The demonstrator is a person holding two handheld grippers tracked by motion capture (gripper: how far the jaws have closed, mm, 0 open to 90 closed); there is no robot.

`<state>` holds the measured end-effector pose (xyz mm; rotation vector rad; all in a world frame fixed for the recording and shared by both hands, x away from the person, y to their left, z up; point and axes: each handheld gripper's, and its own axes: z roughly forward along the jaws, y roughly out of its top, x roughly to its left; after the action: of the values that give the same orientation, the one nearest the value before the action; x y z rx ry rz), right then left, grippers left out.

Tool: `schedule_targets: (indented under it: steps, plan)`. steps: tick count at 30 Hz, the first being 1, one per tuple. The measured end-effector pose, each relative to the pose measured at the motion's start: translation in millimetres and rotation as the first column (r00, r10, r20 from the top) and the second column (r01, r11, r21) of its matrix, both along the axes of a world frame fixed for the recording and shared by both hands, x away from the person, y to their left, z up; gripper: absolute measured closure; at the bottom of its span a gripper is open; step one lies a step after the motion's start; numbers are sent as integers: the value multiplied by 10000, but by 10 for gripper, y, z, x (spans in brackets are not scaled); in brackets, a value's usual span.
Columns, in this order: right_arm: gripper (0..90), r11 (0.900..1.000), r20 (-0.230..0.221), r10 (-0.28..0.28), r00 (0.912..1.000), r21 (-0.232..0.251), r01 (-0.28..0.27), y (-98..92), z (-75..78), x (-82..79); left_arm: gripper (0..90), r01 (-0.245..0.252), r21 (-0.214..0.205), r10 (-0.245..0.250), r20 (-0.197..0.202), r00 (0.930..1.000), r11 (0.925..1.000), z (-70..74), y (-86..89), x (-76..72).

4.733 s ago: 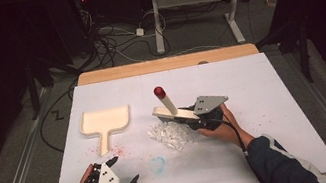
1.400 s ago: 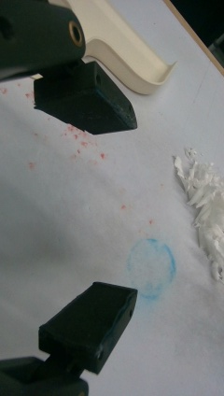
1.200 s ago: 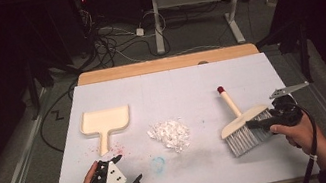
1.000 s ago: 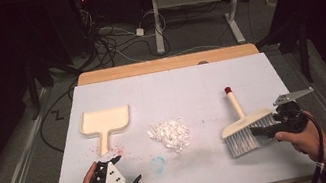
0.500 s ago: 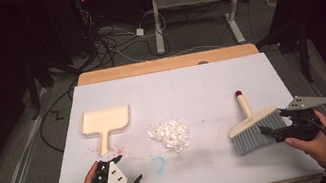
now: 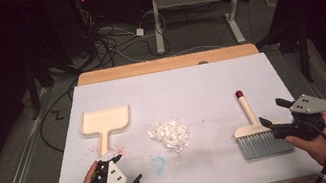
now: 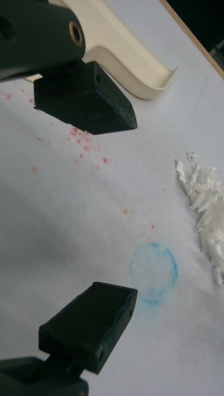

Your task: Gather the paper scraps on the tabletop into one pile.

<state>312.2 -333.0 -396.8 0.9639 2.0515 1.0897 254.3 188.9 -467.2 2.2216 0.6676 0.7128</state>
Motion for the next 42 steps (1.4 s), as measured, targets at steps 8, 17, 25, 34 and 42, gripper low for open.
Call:
schedule_targets:
  steps: [8, 17, 25, 34, 42]
  plan:
    - [211, 9990, 667, 442, 9968, 0, -443, 227, 2, 44, 163, -198, -79, 198, 83, 9998, 9998, 12, -2, 36]
    - [209, 9949, 822, 1005, 9915, 40, -1012, 433, -214, 18, 163, -383, 185, 380, 144, 9992, 9991, -29, -42, 53]
    - [194, 9919, 1307, 1262, 9834, -286, -1235, 485, -365, -130, 163, -571, 165, 567, 211, 9982, 9982, -45, -21, 46]
    - [183, 9934, 1521, 1092, 9823, -520, -1024, 501, -351, -164, 162, -551, 59, 549, 273, 9981, 9985, -35, -13, 61]
    - [183, 9928, 1455, 1065, 9836, -692, -972, 489, -363, -182, 162, -440, 115, 437, 250, 9987, 9990, -33, -48, 82]
